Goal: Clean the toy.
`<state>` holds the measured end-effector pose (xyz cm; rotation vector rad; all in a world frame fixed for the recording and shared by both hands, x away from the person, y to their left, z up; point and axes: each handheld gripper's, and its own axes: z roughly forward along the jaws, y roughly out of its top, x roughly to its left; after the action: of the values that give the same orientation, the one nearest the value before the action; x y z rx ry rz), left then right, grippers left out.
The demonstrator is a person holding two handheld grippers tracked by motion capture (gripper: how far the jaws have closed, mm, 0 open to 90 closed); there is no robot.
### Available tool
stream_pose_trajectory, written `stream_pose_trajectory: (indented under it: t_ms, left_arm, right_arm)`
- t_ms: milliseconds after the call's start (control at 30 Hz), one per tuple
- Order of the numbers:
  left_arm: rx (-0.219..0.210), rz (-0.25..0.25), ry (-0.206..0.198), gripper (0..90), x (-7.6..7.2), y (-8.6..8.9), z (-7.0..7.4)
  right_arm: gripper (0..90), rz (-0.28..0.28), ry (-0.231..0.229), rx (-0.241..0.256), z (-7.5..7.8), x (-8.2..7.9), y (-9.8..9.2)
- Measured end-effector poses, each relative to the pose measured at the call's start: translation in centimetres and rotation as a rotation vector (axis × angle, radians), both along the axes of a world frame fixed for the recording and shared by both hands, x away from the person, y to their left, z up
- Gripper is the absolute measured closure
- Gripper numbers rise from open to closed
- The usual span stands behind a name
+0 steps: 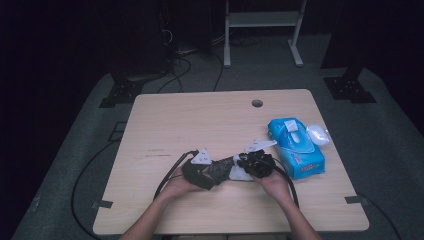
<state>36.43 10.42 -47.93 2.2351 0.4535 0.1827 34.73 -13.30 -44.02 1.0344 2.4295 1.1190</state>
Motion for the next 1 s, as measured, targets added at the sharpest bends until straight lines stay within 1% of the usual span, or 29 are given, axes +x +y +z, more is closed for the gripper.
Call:
stream_pose_trajectory:
  t_ms: [67, 100, 133, 167, 200, 233, 267, 300, 333, 400, 433, 467, 500, 533, 567, 600, 633, 667, 733, 800, 833, 867, 933, 1000]
  left_arm:
    - [0.005, -0.002, -0.002, 23.7, 0.0, 0.0, 0.0]
    - [0.005, -0.002, -0.002, 23.7, 0.0, 0.0, 0.0]
    - [0.013, -0.003, -0.002, 23.7, 0.0, 0.0, -0.1]
    - [0.019, -0.006, -0.001, 23.7, 0.0, 0.1, -0.1]
    - [0.019, -0.006, -0.001, 23.8, 0.0, 0.1, -0.1]
    - [0.008, -0.003, 0.001, 23.8, 0.0, 0.1, 0.0]
    - [0.004, -0.004, -0.006, 23.8, 0.0, 0.2, 0.1]
    - [0.004, -0.004, -0.006, 23.8, 0.0, 0.2, 0.1]
    - [-0.003, -0.002, -0.008, 23.8, -0.1, 0.2, 0.1]
    - [-0.008, -0.005, -0.008, 23.8, 0.0, 0.3, 0.3]
    - [-0.008, -0.006, -0.009, 23.8, 0.0, 0.2, 0.3]
    - [-0.008, -0.006, -0.010, 23.8, 0.0, 0.2, 0.4]
    - [-0.010, -0.007, -0.012, 23.8, 0.0, 0.2, 0.4]
    - [-0.008, -0.009, -0.014, 23.8, 0.0, 0.2, 0.4]
    - [-0.006, -0.010, -0.014, 23.9, 0.1, 0.2, 0.4]
    - [-0.004, -0.009, -0.012, 23.8, 0.1, 0.2, 0.4]
    - [-0.002, -0.010, -0.011, 23.8, 0.1, 0.2, 0.3]
    - [0.005, -0.009, -0.013, 23.9, 0.0, 0.2, 0.3]
    - [0.016, -0.012, -0.015, 23.9, 0.0, 0.3, 0.2]
    - [0.011, -0.009, -0.013, 23.9, -0.1, 0.3, 0.1]
    - [0.011, -0.014, -0.018, 23.9, 0.0, 0.4, 0.3]
    - [0.005, -0.013, -0.019, 23.9, 0.0, 0.4, 0.3]
    - [0.003, -0.015, -0.022, 23.9, 0.0, 0.4, 0.4]
    - [-0.004, -0.012, -0.023, 23.9, 0.0, 0.3, 0.5]
  right_arm:
    - [83.7, 0.047, -0.002, 0.000, -0.3, -0.3, 1.3]
    - [83.7, 0.047, -0.002, 0.000, -0.3, -0.3, 1.3]
    - [83.6, 0.092, -0.004, 0.000, -0.6, -0.6, 2.4]
    - [83.7, 0.100, -0.013, -0.012, -0.6, -0.7, 2.6]
    - [83.7, 0.100, -0.013, -0.012, -0.6, -0.7, 2.6]
    - [83.7, 0.093, -0.010, -0.011, -0.5, -0.6, 2.2]
    - [83.7, 0.077, -0.013, -0.016, -0.5, -0.5, 1.8]
    - [83.7, 0.077, -0.013, -0.016, -0.5, -0.5, 1.8]
    - [83.6, 0.031, -0.018, -0.021, -0.3, -0.2, 0.5]
    - [83.7, -0.021, -0.026, -0.024, -0.3, 0.1, -0.6]
    - [83.6, -0.040, -0.024, -0.024, -0.4, 0.3, -1.0]
    - [83.6, -0.051, -0.016, -0.011, -0.5, 0.3, -1.3]
    - [83.7, -0.051, -0.016, -0.006, -0.5, 0.3, -1.3]
    - [83.6, -0.043, -0.019, -0.005, -0.6, 0.2, -1.0]
    - [83.6, -0.025, -0.015, 0.009, -0.6, 0.0, -0.6]
    - [83.6, 0.009, -0.015, 0.026, -0.6, -0.1, -0.1]
    - [83.5, 0.041, -0.018, 0.030, -0.7, -0.3, 0.5]
    - [83.5, 0.066, -0.026, 0.019, -0.8, -0.5, 1.1]
    - [83.5, 0.077, -0.031, 0.006, -0.7, -0.6, 1.6]
    - [83.5, 0.070, -0.030, 0.005, -0.7, -0.5, 1.4]
    - [83.5, 0.033, -0.034, -0.005, -0.6, -0.2, 0.5]
    - [83.5, 0.005, -0.029, -0.003, -0.5, 0.0, -0.1]
    - [83.5, -0.045, -0.030, -0.013, -0.5, 0.5, -1.3]
    - [83.5, -0.086, -0.024, -0.012, -0.7, 0.8, -2.3]
